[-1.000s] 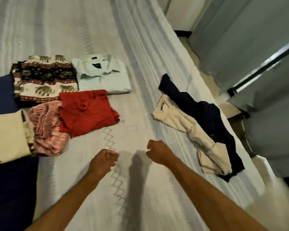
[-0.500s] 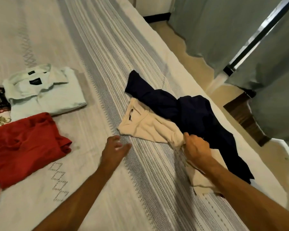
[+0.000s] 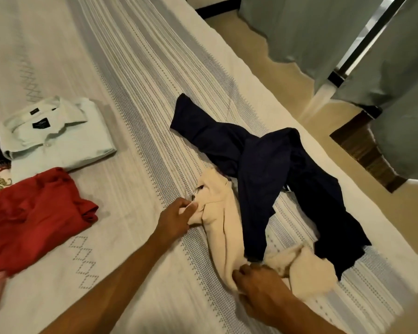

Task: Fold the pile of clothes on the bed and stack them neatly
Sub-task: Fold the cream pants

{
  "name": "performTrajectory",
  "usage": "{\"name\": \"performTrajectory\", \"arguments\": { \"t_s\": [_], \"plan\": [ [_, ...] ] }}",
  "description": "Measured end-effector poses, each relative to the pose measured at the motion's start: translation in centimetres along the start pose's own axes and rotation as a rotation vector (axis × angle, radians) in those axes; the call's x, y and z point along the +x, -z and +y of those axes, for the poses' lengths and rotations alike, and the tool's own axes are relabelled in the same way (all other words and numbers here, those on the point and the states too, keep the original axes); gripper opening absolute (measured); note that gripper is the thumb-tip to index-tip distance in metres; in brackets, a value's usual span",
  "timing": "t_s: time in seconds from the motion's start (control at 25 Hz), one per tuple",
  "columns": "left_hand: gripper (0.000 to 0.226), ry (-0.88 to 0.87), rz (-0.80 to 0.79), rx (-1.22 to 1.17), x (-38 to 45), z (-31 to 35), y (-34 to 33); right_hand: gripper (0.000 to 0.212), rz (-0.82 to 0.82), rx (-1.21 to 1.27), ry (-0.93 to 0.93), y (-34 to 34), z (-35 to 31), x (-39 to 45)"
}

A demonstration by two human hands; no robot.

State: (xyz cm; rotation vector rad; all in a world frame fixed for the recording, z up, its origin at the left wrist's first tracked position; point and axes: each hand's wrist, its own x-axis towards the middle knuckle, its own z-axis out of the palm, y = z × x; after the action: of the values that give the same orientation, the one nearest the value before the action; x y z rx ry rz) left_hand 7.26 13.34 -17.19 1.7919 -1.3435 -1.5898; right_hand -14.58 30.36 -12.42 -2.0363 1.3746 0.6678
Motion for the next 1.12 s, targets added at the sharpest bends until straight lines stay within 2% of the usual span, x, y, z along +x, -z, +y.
{"name": "performTrajectory", "arguments": {
  "t_s": [0.08,0.16,0.24,0.32,0.4,0.48,0.52,0.6,0.64,0.72,0.76,0.8,0.88,0.96,1.04,1.12],
  "plan": [
    [0.017,-0.037,0.092,-0.012,-3.6,-3.4,2.1,0.037,0.083,0.072,-0.028,-0.9,-1.5,0.2],
    [0.022,-0.018,0.228,-0.032,-6.8,-6.2,5.4,0.044,0.067,0.039,-0.112,-1.5,-2.4,0.0],
    [0.03,-0.044,0.294,-0.034,-9.8,-7.3,9.5,0.046,0.078,0.048,-0.205,0.0,-3.8,-0.7],
    [0.036,-0.144,0.267,-0.039,-13.1,-7.2,13.9,0.045,0.161,0.128,-0.322,3.2,-5.9,-1.1],
    [0.027,-0.26,0.184,-0.033,-16.1,-5.8,18.0,0.042,0.384,0.388,-0.321,7.1,-8.9,-0.3],
    [0.019,-0.396,0.057,-0.006,-18.3,-3.2,20.6,0.057,0.512,0.716,-0.114,12.0,-11.7,1.1],
    [0.019,-0.465,-0.007,0.005,-19.5,-1.5,21.7,0.071,0.497,0.799,0.038,15.0,-13.7,1.7],
    [0.02,-0.592,-0.102,0.031,-22.1,2.1,24.6,0.089,0.307,0.854,0.3,21.4,-19.0,2.1],
    [0.018,-0.629,-0.136,0.043,-23.2,4.1,25.8,0.085,0.194,0.82,0.38,24.3,-21.4,1.8],
    [0.016,-0.672,-0.162,0.087,-26.9,9.0,29.8,0.048,0.076,0.663,0.448,29.7,-26.0,-0.4],
    [0.017,-0.673,-0.164,0.12,-28.8,11.2,31.9,0.027,0.112,0.585,0.429,31.9,-27.6,-2.0],
    [0.018,-0.669,-0.147,0.165,-30.7,13.3,34.0,0.016,0.167,0.535,0.41,33.8,-28.8,-4.0],
    [0.026,-0.677,-0.093,0.269,-33.9,16.7,37.5,0.026,0.338,0.347,0.386,37.3,-29.5,-8.0],
    [0.031,-0.68,-0.061,0.339,-37.7,20.2,40.3,0.039,0.504,0.003,0.371,40.9,-30.1,-12.8],
    [0.027,-0.695,-0.066,0.348,-41.3,24.2,42.0,0.046,0.668,-0.35,0.294,44.5,-30.8,-17.7],
    [0.021,-0.73,0.014,0.359,-44.7,28.6,43.4,0.047,0.796,-0.581,0.198,47.8,-31.8,-22.6]
  ]
}}
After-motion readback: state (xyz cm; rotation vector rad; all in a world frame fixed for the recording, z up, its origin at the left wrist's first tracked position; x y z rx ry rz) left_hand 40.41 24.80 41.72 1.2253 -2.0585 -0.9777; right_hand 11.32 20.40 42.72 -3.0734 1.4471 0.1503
